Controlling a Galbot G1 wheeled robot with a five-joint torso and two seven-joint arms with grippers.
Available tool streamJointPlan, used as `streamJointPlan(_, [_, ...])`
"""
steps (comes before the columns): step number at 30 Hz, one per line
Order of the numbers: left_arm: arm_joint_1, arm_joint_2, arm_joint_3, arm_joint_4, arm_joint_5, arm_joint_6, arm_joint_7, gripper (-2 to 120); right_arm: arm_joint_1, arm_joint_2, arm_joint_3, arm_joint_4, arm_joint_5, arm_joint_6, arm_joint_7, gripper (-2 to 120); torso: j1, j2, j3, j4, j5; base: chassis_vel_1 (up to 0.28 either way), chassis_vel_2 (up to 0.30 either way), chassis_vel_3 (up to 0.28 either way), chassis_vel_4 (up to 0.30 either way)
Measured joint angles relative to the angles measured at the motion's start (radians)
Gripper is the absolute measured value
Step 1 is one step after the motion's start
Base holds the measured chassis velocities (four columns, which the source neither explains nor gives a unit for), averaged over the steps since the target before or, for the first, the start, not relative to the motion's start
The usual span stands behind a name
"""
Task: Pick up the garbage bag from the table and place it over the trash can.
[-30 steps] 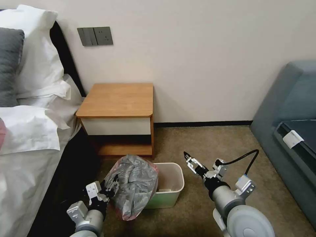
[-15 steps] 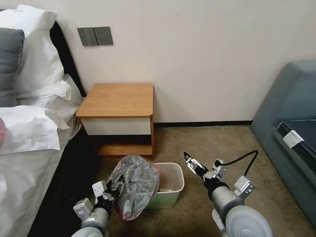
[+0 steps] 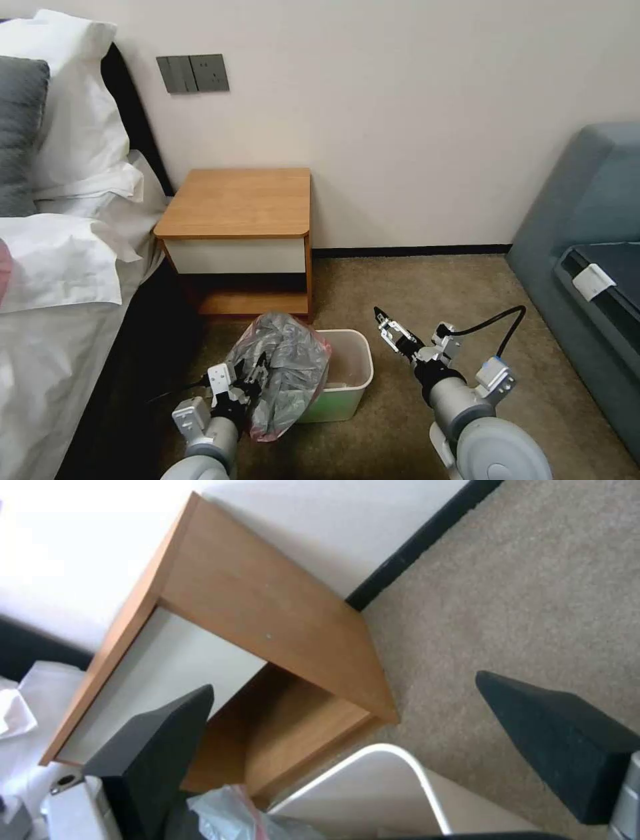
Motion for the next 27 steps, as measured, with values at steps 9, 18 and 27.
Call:
streamJointPlan(9, [-0.027, -0.001, 0.031, 0.011, 0.04, 0.042, -0.068, 44, -0.005, 0.009, 0.009, -0.006, -0.003, 0.009, -0.005, 100, 0.0, 0.0, 0.0, 0.0, 0.0, 0.0, 0.0, 0.0, 0.0])
streamJointPlan(18, [-0.06, 0.004, 0.05, 0.045, 0.035, 0.089, -0.095, 37, -0.027, 0.019, 0.009, -0.016, -0.018, 0.021, -0.015, 100, 0.0, 0.0, 0.0, 0.0, 0.0, 0.0, 0.0, 0.0, 0.0])
streamJointPlan(27, [-0.065, 0.006, 0.059, 0.065, 0.037, 0.076, -0.101, 14, -0.031, 0.03, 0.016, -0.019, -0.024, 0.026, -0.026, 100, 0.0, 0.0, 0.0, 0.0001, 0.0003, 0.0, 0.0, 0.0, 0.0])
